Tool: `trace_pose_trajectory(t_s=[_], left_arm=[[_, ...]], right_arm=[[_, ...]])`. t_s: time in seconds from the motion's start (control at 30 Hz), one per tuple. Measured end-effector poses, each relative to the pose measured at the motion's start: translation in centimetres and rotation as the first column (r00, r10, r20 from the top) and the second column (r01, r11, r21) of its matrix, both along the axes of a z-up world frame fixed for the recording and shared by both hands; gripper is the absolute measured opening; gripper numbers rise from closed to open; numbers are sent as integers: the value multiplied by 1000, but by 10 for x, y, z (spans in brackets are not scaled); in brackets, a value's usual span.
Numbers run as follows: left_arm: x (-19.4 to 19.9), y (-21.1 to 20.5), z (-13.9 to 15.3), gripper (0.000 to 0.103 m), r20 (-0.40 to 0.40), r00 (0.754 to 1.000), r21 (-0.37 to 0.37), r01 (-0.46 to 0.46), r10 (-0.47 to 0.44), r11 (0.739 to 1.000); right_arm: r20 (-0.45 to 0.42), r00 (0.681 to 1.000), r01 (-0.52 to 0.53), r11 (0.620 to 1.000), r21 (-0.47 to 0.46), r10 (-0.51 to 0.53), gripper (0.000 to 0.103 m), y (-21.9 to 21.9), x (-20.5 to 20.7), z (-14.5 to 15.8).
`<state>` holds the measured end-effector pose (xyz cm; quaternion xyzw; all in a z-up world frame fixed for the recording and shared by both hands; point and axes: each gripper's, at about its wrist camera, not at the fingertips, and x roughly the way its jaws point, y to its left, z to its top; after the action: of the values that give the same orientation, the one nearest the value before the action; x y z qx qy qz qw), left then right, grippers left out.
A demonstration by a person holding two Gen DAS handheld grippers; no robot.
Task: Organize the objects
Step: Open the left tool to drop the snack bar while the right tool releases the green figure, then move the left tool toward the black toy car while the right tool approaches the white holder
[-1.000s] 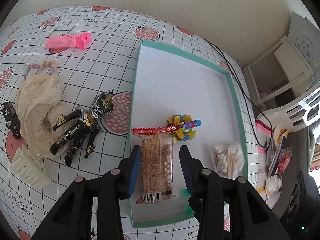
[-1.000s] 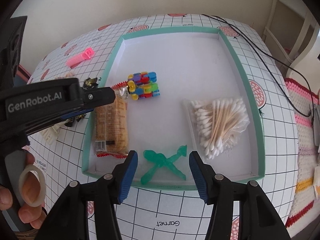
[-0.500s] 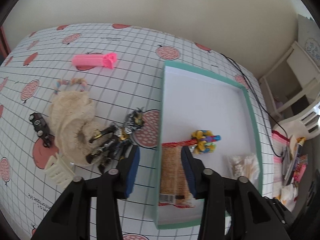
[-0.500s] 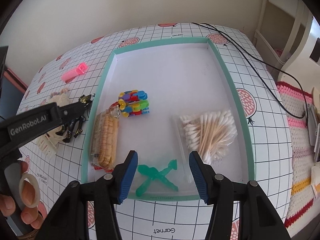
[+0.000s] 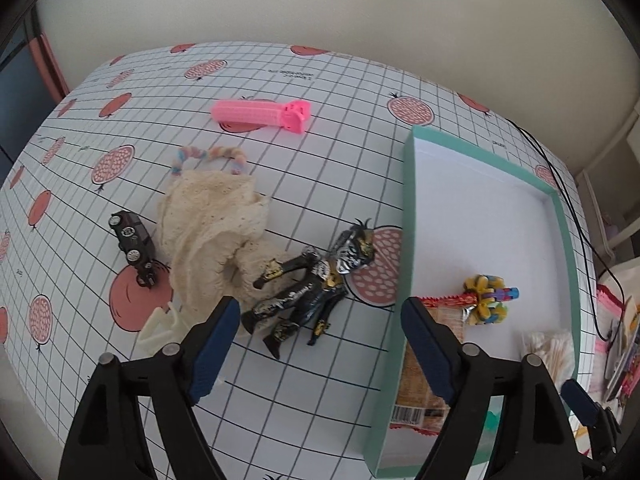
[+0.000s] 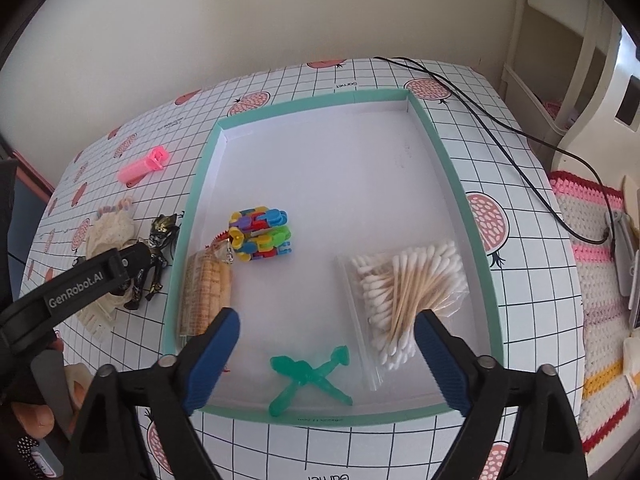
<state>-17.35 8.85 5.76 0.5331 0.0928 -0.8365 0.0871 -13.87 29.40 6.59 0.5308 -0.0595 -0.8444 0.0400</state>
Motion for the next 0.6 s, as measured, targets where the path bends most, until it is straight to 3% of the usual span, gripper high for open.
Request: trace_pose_trajectory(t_s=[0.1,0.3,0.6], left_arm=[[1,-4,1,94,-10,1000,-8,-14,14,1000],[2,-6,3,100,-32,999,-33,-31,30,999],[2,-8,6,100,-40,998,-42,-54,52,998]], right_arm=[[-6,1000,8,1000,1,-8,100,1,0,1],[-16,999,36,999,-7,-36,103,5,-1,1],[-11,999,53,998,-15,-53,103,8,-3,1]])
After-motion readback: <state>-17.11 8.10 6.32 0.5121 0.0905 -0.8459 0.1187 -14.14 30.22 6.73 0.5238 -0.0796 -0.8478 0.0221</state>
